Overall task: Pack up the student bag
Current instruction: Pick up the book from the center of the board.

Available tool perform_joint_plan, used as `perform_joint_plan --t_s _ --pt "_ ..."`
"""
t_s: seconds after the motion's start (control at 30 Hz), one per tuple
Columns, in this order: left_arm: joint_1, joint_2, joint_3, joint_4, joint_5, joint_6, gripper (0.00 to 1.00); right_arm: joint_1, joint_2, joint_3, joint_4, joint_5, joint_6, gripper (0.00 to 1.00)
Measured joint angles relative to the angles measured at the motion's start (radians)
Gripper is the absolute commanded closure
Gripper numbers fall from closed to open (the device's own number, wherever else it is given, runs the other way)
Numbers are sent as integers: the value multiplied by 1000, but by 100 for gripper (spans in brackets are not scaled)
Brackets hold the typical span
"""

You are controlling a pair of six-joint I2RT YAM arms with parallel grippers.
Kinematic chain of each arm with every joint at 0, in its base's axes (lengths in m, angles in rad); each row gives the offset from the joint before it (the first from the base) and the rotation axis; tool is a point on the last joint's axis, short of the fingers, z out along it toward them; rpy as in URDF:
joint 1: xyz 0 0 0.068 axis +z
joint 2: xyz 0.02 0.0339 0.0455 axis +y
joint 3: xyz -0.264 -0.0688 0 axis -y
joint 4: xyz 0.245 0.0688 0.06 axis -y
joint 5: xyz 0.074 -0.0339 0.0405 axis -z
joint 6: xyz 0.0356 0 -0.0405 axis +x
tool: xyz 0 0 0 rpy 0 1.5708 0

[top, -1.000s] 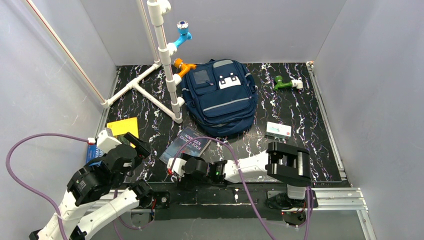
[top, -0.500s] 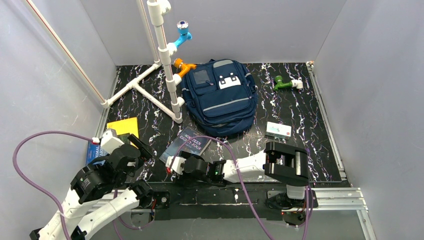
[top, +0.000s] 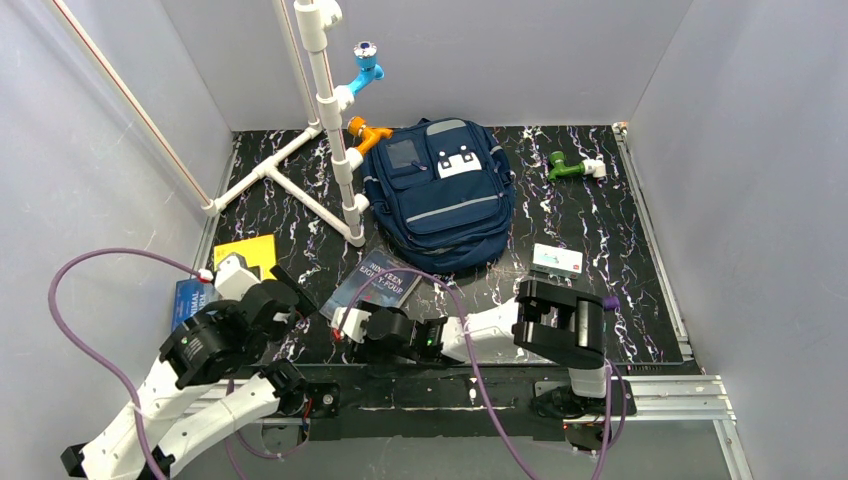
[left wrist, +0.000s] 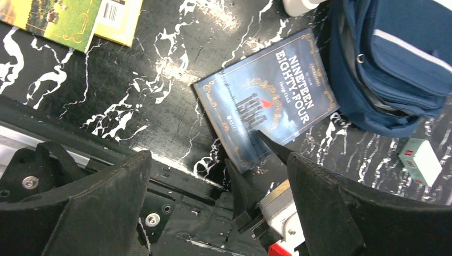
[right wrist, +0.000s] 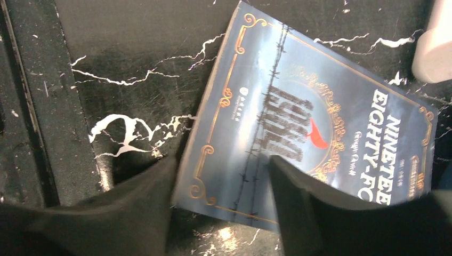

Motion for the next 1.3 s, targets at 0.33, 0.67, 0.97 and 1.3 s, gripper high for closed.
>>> perform_joint_plan --t_s 0.33,0.67,0.97,1.3 --pt "0 76 -3 -19 16 -59 2 13 -8 -37 87 15 -38 99" --pt "2 6 -165 113 119 -183 2 -32 -181 -148 68 -81 57 99" --pt "2 27 -294 335 232 -353 4 -98 -332 -223 73 -161 184 99" --pt "2 114 -333 472 247 -397 2 -127 -441 -248 58 -192 250 99"
